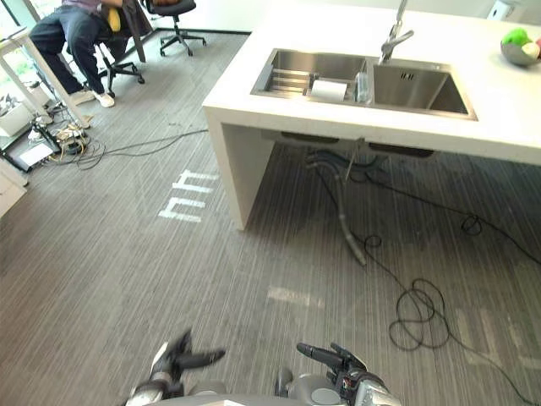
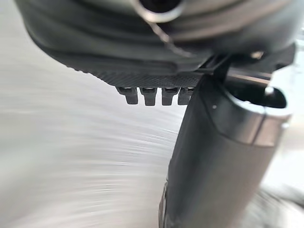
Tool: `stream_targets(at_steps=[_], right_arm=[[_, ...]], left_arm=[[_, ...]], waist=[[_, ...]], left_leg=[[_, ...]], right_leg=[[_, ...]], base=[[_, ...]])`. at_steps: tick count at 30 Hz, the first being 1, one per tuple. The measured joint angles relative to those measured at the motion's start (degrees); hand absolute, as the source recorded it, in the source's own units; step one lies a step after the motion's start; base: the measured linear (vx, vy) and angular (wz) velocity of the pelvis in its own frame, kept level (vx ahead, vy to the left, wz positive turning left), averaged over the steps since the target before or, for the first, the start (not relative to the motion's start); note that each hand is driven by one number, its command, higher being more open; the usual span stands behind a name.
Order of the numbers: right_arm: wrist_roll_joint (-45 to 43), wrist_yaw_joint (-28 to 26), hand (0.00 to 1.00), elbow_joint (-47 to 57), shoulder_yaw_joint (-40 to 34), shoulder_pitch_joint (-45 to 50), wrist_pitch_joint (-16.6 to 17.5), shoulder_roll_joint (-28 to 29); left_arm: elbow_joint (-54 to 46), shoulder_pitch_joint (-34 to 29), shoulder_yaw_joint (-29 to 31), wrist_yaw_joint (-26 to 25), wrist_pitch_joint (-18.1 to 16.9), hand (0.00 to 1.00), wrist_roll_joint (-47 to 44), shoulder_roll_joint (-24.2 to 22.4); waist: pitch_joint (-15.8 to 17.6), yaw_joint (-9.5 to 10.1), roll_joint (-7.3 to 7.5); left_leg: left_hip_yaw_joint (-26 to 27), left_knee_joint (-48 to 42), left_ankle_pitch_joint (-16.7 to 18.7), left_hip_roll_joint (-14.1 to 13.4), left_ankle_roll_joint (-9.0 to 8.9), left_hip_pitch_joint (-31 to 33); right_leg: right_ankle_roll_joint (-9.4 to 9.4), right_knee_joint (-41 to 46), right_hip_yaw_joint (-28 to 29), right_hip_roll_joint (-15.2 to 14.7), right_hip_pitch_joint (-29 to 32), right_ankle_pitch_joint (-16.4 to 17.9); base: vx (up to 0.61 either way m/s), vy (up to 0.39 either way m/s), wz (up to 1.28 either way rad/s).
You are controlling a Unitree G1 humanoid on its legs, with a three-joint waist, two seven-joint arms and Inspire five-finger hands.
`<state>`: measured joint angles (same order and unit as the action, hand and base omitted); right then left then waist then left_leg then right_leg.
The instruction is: Walk over to the sink, pick up the cup, carry it to the dishwasher, place the cup inside the dishwasher, then close the dishwasher door
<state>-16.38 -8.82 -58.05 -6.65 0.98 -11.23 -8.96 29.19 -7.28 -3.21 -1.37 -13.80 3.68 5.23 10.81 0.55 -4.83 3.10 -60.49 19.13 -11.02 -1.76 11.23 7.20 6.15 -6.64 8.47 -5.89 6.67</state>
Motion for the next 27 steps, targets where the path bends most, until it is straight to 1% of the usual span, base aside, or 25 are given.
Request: stream_targets(at_steps=[2, 3, 4, 5, 6, 8, 9, 10, 11, 12, 13, 14, 15, 16, 17, 18, 19, 20, 21, 22, 23, 24, 25, 26, 27], right_arm=[[0.30, -0.12, 1.00, -0.11, 1.56, -1.23, -0.40, -0.04], [0.52, -0.28, 1.00, -0.18, 1.96, -1.17, -0.42, -0.16], [0.99, -0.51, 1.00, -0.57, 2.48, -0.77, -0.35, -0.61], [2.36, -0.94, 1.00, -2.13, 2.73, 0.20, 0.07, -1.87], [2.85, -0.89, 1.00, -3.59, 2.39, 0.36, 0.29, -2.51], [4.38, -0.31, 1.00, -4.13, 2.68, 0.59, 0.76, -2.80], [4.81, 0.23, 1.00, -4.18, 2.41, 1.22, 1.57, -2.75], [5.05, 0.21, 1.00, -4.25, 2.24, 1.17, 1.76, -2.52], [5.28, 0.19, 1.00, -4.57, 1.48, 1.00, 1.43, -1.32], [5.35, 0.39, 1.00, -4.65, 0.93, 0.94, 1.16, -0.01], [5.34, 0.63, 1.00, -4.73, 0.90, 0.99, 1.23, 0.70], [5.29, 1.17, 1.00, -4.58, 0.72, 1.35, 1.31, 2.18], [5.30, 1.33, 1.00, -4.10, 0.64, 1.37, 1.42, 2.51], [5.17, 1.96, 1.00, -2.99, 0.62, 1.49, 1.87, 2.58], [5.28, 2.54, 1.00, -1.83, 0.65, 1.92, 2.16, 2.43], [5.33, 2.73, 1.00, -1.47, 0.65, 1.97, 2.18, 2.44], [5.32, 3.35, 1.00, -0.73, 0.41, 1.89, 2.29, 2.57], [5.27, 3.88, 1.00, -0.06, -0.33, 1.84, 2.30, 3.11], [5.27, 4.00, 1.00, 0.19, -0.96, 1.90, 2.29, 3.20], [5.27, 4.16, 1.00, 0.43, -2.02, 1.95, 2.27, 3.66], [5.26, 4.31, 1.00, 0.65, -2.21, 1.97, 2.12, 3.77], [5.26, 4.32, 1.00, 0.74, -2.20, 2.01, 1.99, 3.80], [5.40, 4.18, 1.00, 1.24, -1.88, 2.57, 1.56, 4.28], [5.88, 4.00, 1.00, 1.57, -1.69, 3.52, 1.32, 4.67], [6.52, 3.48, 1.00, 1.82, -1.63, 3.50, 1.08, 3.24]], left_arm=[[-15.83, 4.45, -1.90, -3.97, -5.56, 1.00, 6.39, 0.98], [-18.75, 5.98, -1.92, -5.90, -7.01, 1.00, 9.30, 0.96], [-23.17, 8.19, -2.28, -8.13, -8.53, 1.00, 12.59, 0.92], [-30.31, 11.03, -3.46, -12.43, -10.85, 1.00, 17.21, 1.11], [-34.64, 13.02, -4.14, -15.93, -13.10, 1.00, 20.56, 1.40], [-37.58, 14.63, -4.65, -19.11, -15.06, 1.00, 23.96, 2.56], [-40.93, 16.15, -5.51, -21.52, -15.75, 1.00, 27.16, 4.20], [-41.92, 16.92, -5.74, -22.05, -15.71, 1.00, 28.15, 4.89], [-42.85, 18.98, -5.77, -22.33, -15.21, 1.00, 30.17, 6.95], [-42.66, 20.38, -5.72, -22.86, -14.31, 1.00, 30.99, 9.79], [-42.55, 20.53, -5.62, -23.20, -13.81, 1.00, 31.25, 11.21], [-42.47, 20.58, -5.65, -23.30, -12.00, 1.00, 31.15, 13.25], [-42.44, 20.70, -5.69, -23.24, -10.93, 1.00, 31.06, 13.89], [-41.90, 20.76, -5.75, -22.89, -8.88, 1.00, 30.73, 13.96], [-40.87, 20.82, -6.65, -22.69, -6.82, 1.00, 30.34, 13.85], [-40.47, 21.03, -7.41, -22.61, -5.69, 1.00, 29.91, 14.11], [-39.56, 21.88, -8.62, -22.25, -3.98, 1.00, 29.37, 14.89], [-39.28, 22.71, -9.47, -22.03, -2.72, 1.00, 28.78, 15.60], [-39.26, 23.28, -9.92, -21.96, -2.17, 1.00, 28.25, 15.87], [-39.27, 24.34, -10.46, -21.80, -1.38, 1.00, 26.75, 16.28], [-39.27, 24.97, -10.42, -21.78, -0.94, 1.00, 26.61, 16.43], [-39.27, 25.01, -10.39, -21.77, -0.89, 1.00, 26.62, 16.39], [-39.27, 24.67, -10.42, -21.62, -0.77, 1.00, 26.77, 16.29], [-39.34, 23.71, -10.22, -21.67, -0.92, 1.00, 27.33, 16.45], [-39.52, 21.66, -10.04, -22.08, -0.95, 1.00, 28.02, 14.35]], waist=[[1.54, 0.37, 2.08], [1.93, 0.18, 2.71], [2.06, 0.12, 2.91], [1.37, 0.22, 1.65], [0.44, 0.25, -0.37], [-0.37, 1.03, -0.25], [-1.67, 1.64, -0.32], [-1.93, 1.65, -0.51], [-2.20, 1.62, 0.43], [-2.36, 1.64, 2.76], [-2.63, 1.64, 3.81], [-3.27, 1.54, 5.43], [-3.33, 1.34, 5.94], [-3.29, 0.96, 6.36], [-3.38, 0.68, 6.40], [-3.41, 0.43, 6.45], [-3.39, -0.07, 6.30], [-3.33, -0.74, 6.05], [-3.35, -0.96, 6.07], [-3.36, -1.39, 6.08], [-3.40, -1.67, 6.13], [-3.43, -1.69, 6.19], [-3.91, -1.61, 6.97], [-4.96, -1.39, 7.94], [-5.75, -1.25, 4.89]], left_leg=[[6.59, 15.82, 0.36, 3.45, 0.72, 5.99], [8.41, 20.85, -0.90, 4.67, 0.70, 6.71], [10.40, 29.54, -4.74, 6.37, 0.04, 7.56], [10.69, 42.74, -11.72, 7.65, -0.99, 8.79], [9.26, 46.71, -15.78, 7.22, 0.00, 10.25], [8.06, 45.53, -23.19, 8.32, 2.15, 9.13], [6.61, 42.95, -23.68, 9.77, 4.57, 9.92], [6.33, 42.08, -22.66, 10.11, 6.07, 10.05], [6.52, 41.28, -20.72, 11.17, 7.28, 9.08], [7.50, 41.80, -19.15, 12.42, 7.35, 6.10], [7.83, 42.16, -18.20, 12.82, 7.40, 4.40], [8.15, 43.37, -16.33, 13.25, 7.40, 0.94], [8.22, 44.01, -15.51, 13.34, 7.26, -0.93], [8.53, 45.79, -14.27, 13.45, 6.85, -5.29], [9.26, 48.85, -13.67, 13.29, 6.30, -10.32], [9.53, 50.42, -13.52, 13.05, 6.05, -12.65], [9.93, 52.64, -13.20, 12.16, 5.45, -16.25], [9.89, 53.54, -12.55, 10.87, 4.38, -18.25], [9.82, 53.68, -12.14, 10.12, 3.71, -18.84], [9.44, 53.70, -11.30, 8.88, 2.38, -19.77], [8.83, 53.26, -10.12, 7.73, 0.68, -20.42], [8.57, 52.82, -9.43, 7.30, -0.03, -20.78], [8.04, 51.19, -7.30, 6.61, -1.74, -21.57], [7.34, 49.50, -4.68, 6.08, -3.76, -22.53], [7.49, 48.28, -3.72, 2.93, -5.11, -22.63]], right_leg=[[-1.07, -2.96, 3.65, -3.21, -4.65, 0.90], [-1.69, -3.48, 4.23, -4.49, -6.05, 1.58], [-2.45, -3.98, 5.21, -6.12, -7.83, 2.73], [-3.89, -5.13, 7.12, -6.56, -10.77, 5.00], [-4.57, -5.58, 8.74, -6.09, -13.37, 7.32], [-5.60, -4.93, 11.02, -7.33, -15.58, 9.40], [-6.34, -0.34, 12.34, -8.68, -13.68, 9.94], [-6.35, 2.95, 12.42, -8.97, -12.21, 9.94], [-6.70, 11.51, 12.64, -9.65, -9.11, 9.74], [-9.36, 20.33, 12.67, -10.81, -6.77, 8.17], [-12.41, 25.00, 12.45, -11.23, -5.28, 6.36], [-22.24, 35.18, 12.10, -11.84, -1.29, -0.06], [-22.71, 41.15, 11.57, -12.79, 1.17, -1.21], [-20.42, 51.57, 8.20, -15.51, 6.13, 0.04], [-16.36, 56.80, 4.78, -18.71, 10.27, 2.42], [-14.83, 57.00, 3.37, -19.95, 12.12, 3.46], [-13.10, 53.66, 0.86, -21.28, 15.29, 5.22], [-12.08, 45.55, -1.41, -21.45, 17.52, 6.36], [-11.81, 40.14, -2.40, -21.33, 18.12, 6.46], [-11.36, 28.41, -3.54, -21.07, 18.60, 5.90], [-10.30, 17.25, -2.57, -20.71, 18.50, 2.85], [-9.92, 13.73, -1.61, -20.70, 18.42, 0.73], [-9.60, 10.04, 0.59, -20.66, 17.81, -5.36], [-14.81, 9.72, 1.95, -21.07, 16.62, -10.05], [-13.58, 10.00, 0.68, -18.42, 15.72, -9.21]], base=[[0.50, 0.053, -0.80], [0.41, 0.078, -0.55], [0.64, 0.173, -0.57], [0.67, 0.241, -0.72], [0.71, 0.288, -0.74], [0.59, 0.268, -0.61], [0.66, 0.289, -0.43], [0.76, 0.337, -0.18], [0.62, 0.248, 0.05], [0.62, 0.219, 0.01], [0.61, 0.151, -0.18], [0.46, 0.090, -0.21], [0.52, 0.098, -0.27], [0.46, 0.095, -0.31], [0.42, 0.087, -0.33], [0.45, 0.046, -0.32], [0.35, -0.005, -0.20], [0.35, -0.041, -0.13], [0.34, -0.149, 0.03], [0.40, -0.237, 0.13], [0.40, -0.266, 0.17], [0.34, -0.286, 0.25], [0.37, -0.366, 0.28], [0.39, -0.410, 0.21], [0.39, -0.423, 0.15]])
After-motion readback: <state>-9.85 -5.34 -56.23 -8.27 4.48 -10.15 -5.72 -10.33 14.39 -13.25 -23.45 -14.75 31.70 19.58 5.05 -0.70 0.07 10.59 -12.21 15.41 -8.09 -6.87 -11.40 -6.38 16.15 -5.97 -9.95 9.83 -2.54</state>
